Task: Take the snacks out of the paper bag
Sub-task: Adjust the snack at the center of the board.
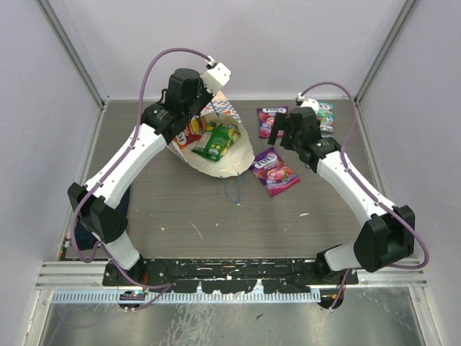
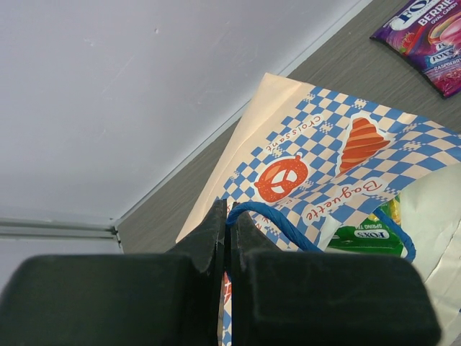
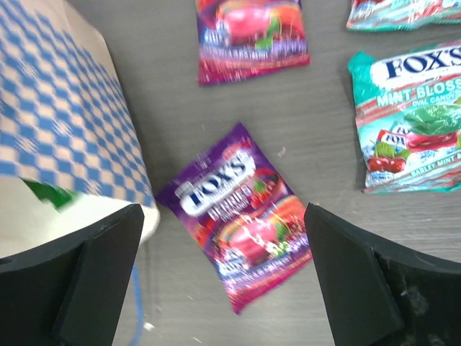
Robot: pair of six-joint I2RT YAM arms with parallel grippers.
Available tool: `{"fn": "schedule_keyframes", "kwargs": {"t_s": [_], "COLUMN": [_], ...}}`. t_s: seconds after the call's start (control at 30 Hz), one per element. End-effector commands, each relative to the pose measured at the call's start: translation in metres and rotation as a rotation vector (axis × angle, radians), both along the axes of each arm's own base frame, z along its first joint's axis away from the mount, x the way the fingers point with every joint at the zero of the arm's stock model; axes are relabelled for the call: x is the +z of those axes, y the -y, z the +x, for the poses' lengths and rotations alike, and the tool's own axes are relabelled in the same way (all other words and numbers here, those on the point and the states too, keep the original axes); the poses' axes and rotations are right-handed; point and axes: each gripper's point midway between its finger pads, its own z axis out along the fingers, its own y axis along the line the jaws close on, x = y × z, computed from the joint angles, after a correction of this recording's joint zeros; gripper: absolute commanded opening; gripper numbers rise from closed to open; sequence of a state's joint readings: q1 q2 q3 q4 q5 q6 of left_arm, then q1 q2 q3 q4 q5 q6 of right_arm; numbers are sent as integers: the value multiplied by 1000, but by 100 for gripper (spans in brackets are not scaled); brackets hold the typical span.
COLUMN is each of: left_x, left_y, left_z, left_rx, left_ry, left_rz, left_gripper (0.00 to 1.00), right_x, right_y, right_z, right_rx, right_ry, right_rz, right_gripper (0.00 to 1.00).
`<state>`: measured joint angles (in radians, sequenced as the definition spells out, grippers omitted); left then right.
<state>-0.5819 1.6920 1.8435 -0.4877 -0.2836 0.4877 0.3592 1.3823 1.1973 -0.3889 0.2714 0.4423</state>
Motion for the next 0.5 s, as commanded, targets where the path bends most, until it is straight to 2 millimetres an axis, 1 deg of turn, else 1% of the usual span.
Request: {"fn": "schedule_keyframes", "kwargs": {"t_s": [0.0,0.2,0.27,0.3,0.33,0.37,0.47], "left_x": [37,35,36,36,36,36,34], "left_y": [-6,-2,-2,-1,-1,0,1], "left_z": [-5,-6,-6,-6,-6,-6,-6], "left_rx": [-3,-19,-20,-23,-25,-27,-30], "left_ry": [78,67,65,64,64,61,56], "left_rz": [-54,-60,-61,-62,-63,-65,-62], "left_gripper": [1,2,2,2,2,2,2], "right_x": [-56,-106,-121,-132,-136,-146,-167], "right_y": [-7,-27,-27,-25,-23,-21,-25], "right_z": [-25,-22,-19,-19,-17,-15,-12], "right_rx": [275,416,427,422,413,408,412], "right_ry": [-193,-289,-321,-352,-362,-386,-430], "right_rz": [-204,-207,-220,-237,-251,-262,-253], "right_gripper": [100,100,100,100,100,100,100]}}
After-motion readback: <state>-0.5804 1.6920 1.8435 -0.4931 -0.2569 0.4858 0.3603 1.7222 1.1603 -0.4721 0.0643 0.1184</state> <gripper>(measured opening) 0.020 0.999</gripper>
